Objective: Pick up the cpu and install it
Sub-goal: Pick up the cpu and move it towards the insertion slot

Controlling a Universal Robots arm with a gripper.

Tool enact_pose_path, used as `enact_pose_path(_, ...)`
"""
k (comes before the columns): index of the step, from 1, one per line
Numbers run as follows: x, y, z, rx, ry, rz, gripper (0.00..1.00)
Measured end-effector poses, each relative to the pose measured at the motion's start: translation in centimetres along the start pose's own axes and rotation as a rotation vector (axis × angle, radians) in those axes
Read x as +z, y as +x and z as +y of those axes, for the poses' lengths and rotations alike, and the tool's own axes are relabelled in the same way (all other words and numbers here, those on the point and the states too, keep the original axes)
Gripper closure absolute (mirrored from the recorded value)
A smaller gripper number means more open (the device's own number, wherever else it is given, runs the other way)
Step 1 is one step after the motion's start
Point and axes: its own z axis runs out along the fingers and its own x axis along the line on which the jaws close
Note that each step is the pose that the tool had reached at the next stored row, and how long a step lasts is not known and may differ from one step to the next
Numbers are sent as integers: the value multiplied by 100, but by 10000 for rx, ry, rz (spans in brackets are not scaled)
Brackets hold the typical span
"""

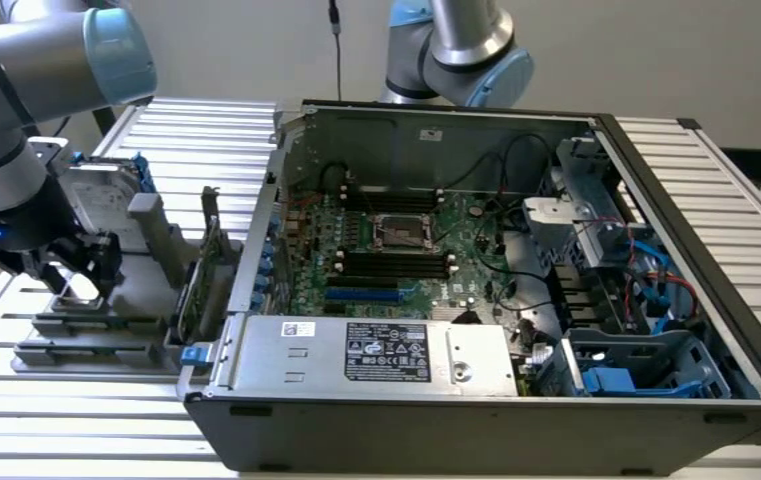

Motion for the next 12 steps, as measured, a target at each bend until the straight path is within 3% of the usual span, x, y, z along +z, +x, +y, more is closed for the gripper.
enact_pose_path(12, 37, -1, 23, 143, -27, -1, 39)
